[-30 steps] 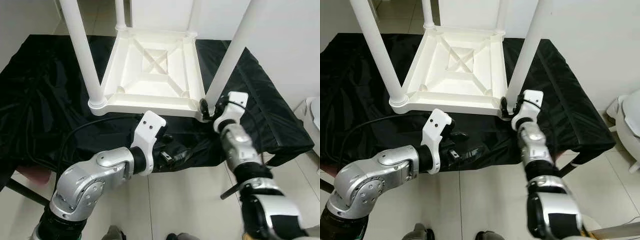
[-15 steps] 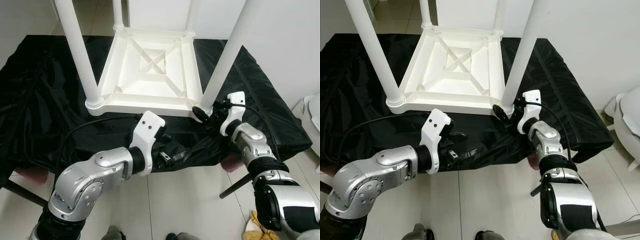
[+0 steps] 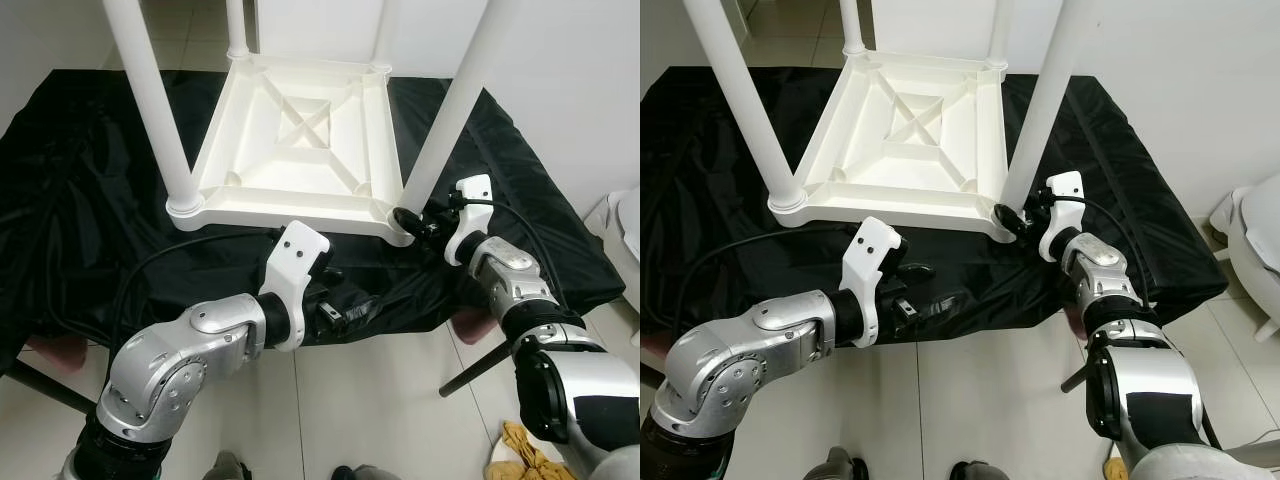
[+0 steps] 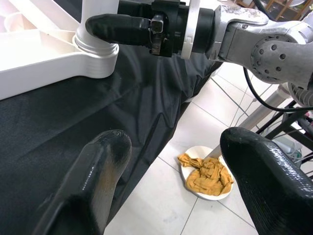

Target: Building children table

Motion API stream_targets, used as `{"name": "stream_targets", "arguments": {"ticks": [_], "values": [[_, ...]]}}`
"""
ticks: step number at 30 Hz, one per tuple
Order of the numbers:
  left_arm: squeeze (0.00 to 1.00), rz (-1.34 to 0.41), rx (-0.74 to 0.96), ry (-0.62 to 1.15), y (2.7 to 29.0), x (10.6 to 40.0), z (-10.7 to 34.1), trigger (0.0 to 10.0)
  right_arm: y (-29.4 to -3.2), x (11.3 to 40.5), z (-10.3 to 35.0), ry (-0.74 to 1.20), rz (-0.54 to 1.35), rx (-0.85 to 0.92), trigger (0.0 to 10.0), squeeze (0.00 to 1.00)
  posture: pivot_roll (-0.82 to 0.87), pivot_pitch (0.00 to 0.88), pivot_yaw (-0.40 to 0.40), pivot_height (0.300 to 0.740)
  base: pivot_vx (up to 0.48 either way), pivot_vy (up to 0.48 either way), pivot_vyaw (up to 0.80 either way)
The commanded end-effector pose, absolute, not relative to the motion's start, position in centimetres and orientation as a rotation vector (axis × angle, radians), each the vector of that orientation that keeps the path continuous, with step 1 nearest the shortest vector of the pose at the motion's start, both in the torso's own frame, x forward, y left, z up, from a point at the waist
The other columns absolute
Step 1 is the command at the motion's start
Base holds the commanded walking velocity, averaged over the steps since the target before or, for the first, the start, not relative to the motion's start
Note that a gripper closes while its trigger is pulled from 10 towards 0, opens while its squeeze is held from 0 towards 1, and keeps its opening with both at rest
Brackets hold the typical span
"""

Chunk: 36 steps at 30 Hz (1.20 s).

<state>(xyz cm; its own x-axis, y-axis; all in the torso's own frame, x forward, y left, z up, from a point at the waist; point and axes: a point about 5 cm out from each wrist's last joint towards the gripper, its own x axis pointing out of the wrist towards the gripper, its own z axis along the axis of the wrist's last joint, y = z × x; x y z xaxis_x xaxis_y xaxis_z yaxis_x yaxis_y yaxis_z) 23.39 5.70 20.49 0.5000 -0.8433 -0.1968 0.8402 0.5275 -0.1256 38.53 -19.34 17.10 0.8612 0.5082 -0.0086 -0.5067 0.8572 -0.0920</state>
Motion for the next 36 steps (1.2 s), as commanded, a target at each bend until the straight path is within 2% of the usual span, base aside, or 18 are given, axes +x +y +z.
{"name": "stream_targets", "arguments": {"ticks": [1, 8, 16, 25, 36], "values": [[0.0, -1.03, -0.006, 0.243, 5.7, 23.2, 20.7, 10.0, -18.9, 38.4, 16.6, 0.008, 0.575, -0.082, 0.0, 0.0, 0.07, 0.108, -0.031, 0.74, 0.0, 0.0, 0.0], [0.0, -1.036, -0.003, 0.244, 5.7, 23.2, 20.7, 10.0, -18.7, 38.2, 16.0, 0.019, 0.581, -0.06, 0.0, 0.0, 0.06, 0.109, -0.027, 0.74, 0.0, 0.0, 0.0], [0.0, -1.038, -0.005, 0.248, 5.7, 23.1, 20.6, 10.0, -18.9, 38.2, 15.4, 0.009, 0.468, -0.006, 0.0, 0.0, 0.06, 0.113, -0.027, 0.74, 0.0, 0.0, 0.0], [0.0, -1.047, -0.008, 0.252, 5.6, 23.0, 20.5, 10.0, -18.2, 38.6, 15.2, -0.016, 0.228, 0.1, 0.0, 0.0, 0.05, 0.113, -0.023, 0.74, 0.0, 0.0, 0.0], [0.0, -1.046, -0.018, 0.252, 5.5, 23.0, 20.5, 10.0, -16.3, 38.9, 15.5, -0.03, -0.074, 0.107, 0.0, 0.0, 0.05, 0.113, -0.034, 0.74, 0.0, 0.0, 0.0]]}}
